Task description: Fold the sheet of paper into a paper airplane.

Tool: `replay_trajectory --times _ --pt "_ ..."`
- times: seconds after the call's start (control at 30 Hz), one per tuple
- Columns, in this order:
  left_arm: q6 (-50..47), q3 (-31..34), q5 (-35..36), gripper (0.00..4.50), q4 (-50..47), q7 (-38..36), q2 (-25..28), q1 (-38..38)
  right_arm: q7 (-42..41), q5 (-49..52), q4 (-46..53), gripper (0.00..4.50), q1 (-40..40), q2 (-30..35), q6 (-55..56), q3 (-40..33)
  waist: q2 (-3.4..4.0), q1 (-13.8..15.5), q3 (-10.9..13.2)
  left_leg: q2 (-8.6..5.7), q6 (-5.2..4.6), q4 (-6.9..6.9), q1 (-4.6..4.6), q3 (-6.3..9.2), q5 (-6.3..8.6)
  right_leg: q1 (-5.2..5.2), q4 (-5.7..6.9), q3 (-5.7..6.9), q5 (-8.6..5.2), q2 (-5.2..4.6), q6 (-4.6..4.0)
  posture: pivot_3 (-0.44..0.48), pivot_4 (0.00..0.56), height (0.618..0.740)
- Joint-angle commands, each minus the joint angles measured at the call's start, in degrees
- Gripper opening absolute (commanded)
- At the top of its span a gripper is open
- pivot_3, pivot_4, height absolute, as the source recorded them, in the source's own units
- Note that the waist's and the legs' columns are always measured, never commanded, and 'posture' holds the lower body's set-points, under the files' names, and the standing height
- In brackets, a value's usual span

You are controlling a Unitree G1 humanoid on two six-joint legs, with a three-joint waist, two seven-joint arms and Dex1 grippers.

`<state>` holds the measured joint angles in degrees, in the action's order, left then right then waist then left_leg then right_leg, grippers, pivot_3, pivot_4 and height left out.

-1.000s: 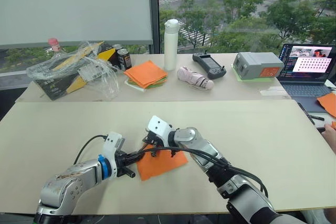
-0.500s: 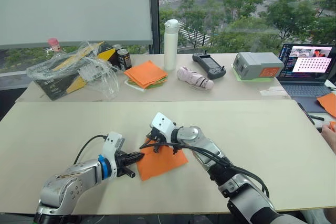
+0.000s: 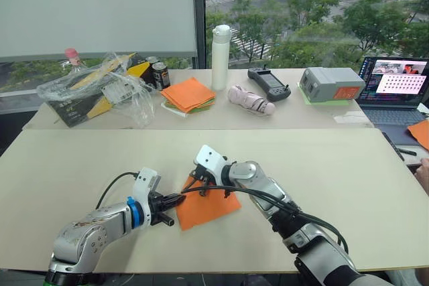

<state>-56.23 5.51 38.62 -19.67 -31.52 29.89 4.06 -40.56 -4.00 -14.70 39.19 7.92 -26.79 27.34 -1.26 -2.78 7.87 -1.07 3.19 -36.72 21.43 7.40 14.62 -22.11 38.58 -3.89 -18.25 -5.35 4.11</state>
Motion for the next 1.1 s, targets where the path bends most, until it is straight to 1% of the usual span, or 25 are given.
replay_trajectory --times 0.03,0.2,0.4,0.73,0.87,1.1 --pt "-1.5 -0.8 -0.8 0.02 1.3 0.9 0.3 -0.8 -1.6 -1.2 -0.4 0.00 -2.1 0.7 -2.6 2.2 0.00 0.0 0.0 0.00 0.00 0.00 0.00 0.00 0.00 0.00 0.00 0.00 0.00 0.00 0.00 0.000 0.150 0.740" --pt "-1.6 -0.9 -0.7 0.02 1.3 0.9 0.3 -0.7 -2.1 -1.0 0.3 0.00 -2.3 0.0 -2.8 2.3 0.00 0.1 0.0 0.00 0.00 0.00 -0.03 0.00 0.00 0.02 0.00 0.00 0.00 0.00 0.00 0.000 0.150 0.740" --pt "-1.9 -0.7 -0.6 0.02 0.9 1.0 0.3 -1.0 1.7 -2.0 -2.5 0.00 -1.2 -1.1 -3.4 0.2 0.01 0.0 0.0 0.01 0.00 0.00 -0.06 0.00 0.00 0.02 0.00 0.00 0.00 0.01 0.00 0.000 0.150 0.740" --pt "-1.9 -0.7 -0.5 0.02 0.8 1.1 0.4 -1.2 3.8 -2.5 -4.9 0.00 -0.1 -1.0 -3.7 -0.8 0.01 0.1 0.0 0.02 0.00 0.00 -0.09 -0.01 0.00 0.05 0.01 -0.01 0.00 0.01 0.00 0.000 0.150 0.740" --pt "-1.9 -0.7 -0.5 0.02 0.8 1.1 0.4 -1.2 2.8 -2.3 -4.2 0.00 -0.4 -0.7 -4.1 -0.1 0.01 0.1 0.0 0.02 0.00 0.00 -0.09 -0.01 0.00 0.06 0.01 -0.01 0.00 0.01 0.00 0.000 0.150 0.740" --pt "-2.0 -0.7 -0.3 0.02 0.7 1.2 0.3 -1.2 -2.0 -1.7 -0.1 0.00 -2.6 0.5 -5.2 2.9 0.01 0.1 0.0 0.02 0.00 0.00 -0.09 -0.02 0.00 0.06 -0.01 -0.01 0.00 0.01 0.00 0.000 0.150 0.740"
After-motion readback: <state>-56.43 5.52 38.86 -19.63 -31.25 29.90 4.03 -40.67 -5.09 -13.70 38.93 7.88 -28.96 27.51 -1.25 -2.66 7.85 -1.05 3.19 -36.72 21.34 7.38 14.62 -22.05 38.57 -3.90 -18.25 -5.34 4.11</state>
